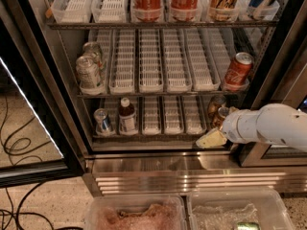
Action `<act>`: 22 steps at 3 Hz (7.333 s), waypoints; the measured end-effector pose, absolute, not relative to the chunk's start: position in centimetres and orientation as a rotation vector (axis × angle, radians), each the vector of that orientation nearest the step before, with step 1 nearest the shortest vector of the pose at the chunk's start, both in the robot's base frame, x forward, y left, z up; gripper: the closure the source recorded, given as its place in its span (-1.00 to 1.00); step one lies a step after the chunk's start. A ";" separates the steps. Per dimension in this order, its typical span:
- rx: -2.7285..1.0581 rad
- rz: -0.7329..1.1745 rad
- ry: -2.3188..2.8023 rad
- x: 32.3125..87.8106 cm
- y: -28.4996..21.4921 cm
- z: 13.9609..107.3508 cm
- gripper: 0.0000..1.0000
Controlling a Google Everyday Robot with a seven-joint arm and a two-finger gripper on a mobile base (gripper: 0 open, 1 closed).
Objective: Pick orange can from bottom shelf of fridge
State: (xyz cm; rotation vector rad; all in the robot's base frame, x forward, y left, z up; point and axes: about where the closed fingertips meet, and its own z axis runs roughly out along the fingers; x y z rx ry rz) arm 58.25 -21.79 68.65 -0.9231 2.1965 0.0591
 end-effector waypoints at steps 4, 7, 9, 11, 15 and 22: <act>-0.956 0.122 2.177 59.2 -23.3 66.9 -1.00; -0.841 0.049 2.248 63.1 -23.1 63.3 -1.00; -0.784 0.033 2.275 63.3 -23.4 62.6 -1.00; -0.693 0.013 2.265 63.4 -24.1 63.0 -1.00; -0.985 0.069 2.139 61.9 -20.7 64.7 -1.00; -0.606 0.046 2.214 63.4 -24.2 63.7 -1.00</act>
Offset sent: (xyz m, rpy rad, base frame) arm 0.0127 -0.0306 -0.0118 0.0404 -0.0142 0.0046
